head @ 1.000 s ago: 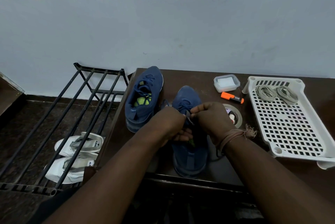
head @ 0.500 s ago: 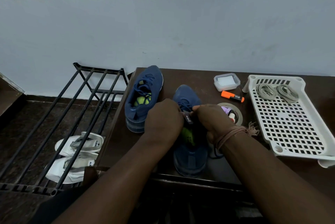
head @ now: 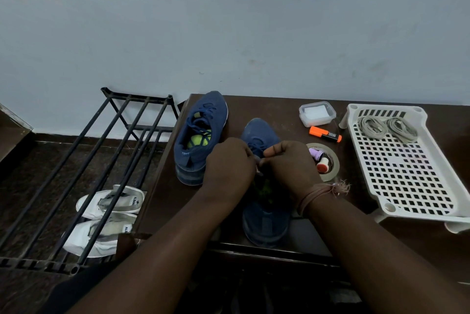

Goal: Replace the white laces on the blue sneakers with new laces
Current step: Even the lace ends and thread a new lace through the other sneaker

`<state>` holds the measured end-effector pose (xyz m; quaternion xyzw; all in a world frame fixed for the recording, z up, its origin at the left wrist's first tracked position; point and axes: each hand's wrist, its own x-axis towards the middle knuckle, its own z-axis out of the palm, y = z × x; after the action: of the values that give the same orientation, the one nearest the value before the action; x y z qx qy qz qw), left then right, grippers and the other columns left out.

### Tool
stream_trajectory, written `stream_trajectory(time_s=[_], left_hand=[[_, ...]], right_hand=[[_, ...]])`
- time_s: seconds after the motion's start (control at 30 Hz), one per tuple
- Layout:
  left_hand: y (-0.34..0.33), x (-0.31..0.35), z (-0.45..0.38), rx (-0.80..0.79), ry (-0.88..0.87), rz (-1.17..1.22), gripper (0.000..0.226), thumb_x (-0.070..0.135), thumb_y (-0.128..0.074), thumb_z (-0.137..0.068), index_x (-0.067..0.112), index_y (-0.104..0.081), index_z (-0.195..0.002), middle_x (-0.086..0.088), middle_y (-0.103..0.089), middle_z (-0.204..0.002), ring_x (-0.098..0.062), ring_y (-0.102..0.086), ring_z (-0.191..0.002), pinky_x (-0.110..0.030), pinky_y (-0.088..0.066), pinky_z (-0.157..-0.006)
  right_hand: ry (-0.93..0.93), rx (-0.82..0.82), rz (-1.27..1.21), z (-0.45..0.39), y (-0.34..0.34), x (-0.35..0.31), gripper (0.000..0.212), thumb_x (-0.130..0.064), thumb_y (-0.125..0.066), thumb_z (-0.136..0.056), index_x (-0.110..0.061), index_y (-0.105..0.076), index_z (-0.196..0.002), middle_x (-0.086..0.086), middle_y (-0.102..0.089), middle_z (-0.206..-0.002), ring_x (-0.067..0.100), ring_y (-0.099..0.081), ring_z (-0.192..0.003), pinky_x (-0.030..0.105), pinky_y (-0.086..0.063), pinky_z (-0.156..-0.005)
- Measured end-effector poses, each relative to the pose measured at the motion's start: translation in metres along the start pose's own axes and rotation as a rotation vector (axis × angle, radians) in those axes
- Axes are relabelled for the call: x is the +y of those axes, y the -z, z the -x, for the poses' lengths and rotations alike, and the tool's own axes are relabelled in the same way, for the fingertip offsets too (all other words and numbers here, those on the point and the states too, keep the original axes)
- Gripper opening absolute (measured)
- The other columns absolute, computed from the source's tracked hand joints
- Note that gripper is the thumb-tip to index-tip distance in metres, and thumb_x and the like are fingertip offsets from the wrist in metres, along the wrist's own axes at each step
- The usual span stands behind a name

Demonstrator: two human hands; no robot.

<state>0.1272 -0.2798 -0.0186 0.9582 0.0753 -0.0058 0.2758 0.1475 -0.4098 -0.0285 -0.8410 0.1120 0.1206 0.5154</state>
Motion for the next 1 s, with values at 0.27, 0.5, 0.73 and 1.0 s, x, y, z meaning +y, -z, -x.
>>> stream_trajectory(time_s=[0.27,0.5,0.73,1.0], left_hand=[[0.005,0.001,-0.006,-0.084,0.072,0.147,0.022,0.025,-0.066,-0.091,0.010,-0.073,-0.076,-0.009,-0.073,-0.071,-0.028,-0.071,-0.068,-0.044,-0.062,-0.069],[0.032,0.007,-0.010,-0.112,0.231,0.729,0.015,0.013,-0.063,-0.096,0.007,-0.073,-0.087,-0.006,-0.071,-0.068,-0.015,-0.061,-0.056,-0.029,-0.054,-0.057],[0.036,-0.015,-0.015,-0.199,0.168,0.399,0.015,0.025,-0.082,-0.083,0.012,-0.076,-0.082,-0.003,-0.075,-0.079,-0.018,-0.071,-0.074,-0.036,-0.061,-0.072],[0.030,-0.016,-0.024,-0.259,0.360,0.401,0.029,0.002,-0.053,-0.098,-0.002,-0.067,-0.122,-0.018,-0.070,-0.118,-0.019,-0.066,-0.079,-0.030,-0.060,-0.068]], right_hand=[[0.304,0.077,0.545,0.011,0.004,-0.009,0.011,-0.025,-0.069,-0.084,-0.026,-0.061,-0.077,-0.003,-0.067,-0.089,0.021,-0.064,-0.089,0.047,-0.051,-0.089],[0.421,0.007,0.095,0.003,0.011,-0.021,0.017,-0.012,-0.061,-0.092,-0.021,-0.075,-0.088,-0.006,-0.074,-0.083,0.009,-0.069,-0.079,0.034,-0.056,-0.077],[0.410,0.084,-0.331,0.002,0.022,-0.032,0.011,-0.011,-0.062,-0.095,-0.012,-0.073,-0.092,0.003,-0.072,-0.075,0.000,-0.060,-0.061,0.016,-0.047,-0.061],[0.476,0.009,0.586,0.000,-0.004,-0.008,0.018,-0.016,-0.056,-0.095,-0.016,-0.074,-0.091,0.004,-0.072,-0.089,0.023,-0.066,-0.084,0.033,-0.052,-0.080]])
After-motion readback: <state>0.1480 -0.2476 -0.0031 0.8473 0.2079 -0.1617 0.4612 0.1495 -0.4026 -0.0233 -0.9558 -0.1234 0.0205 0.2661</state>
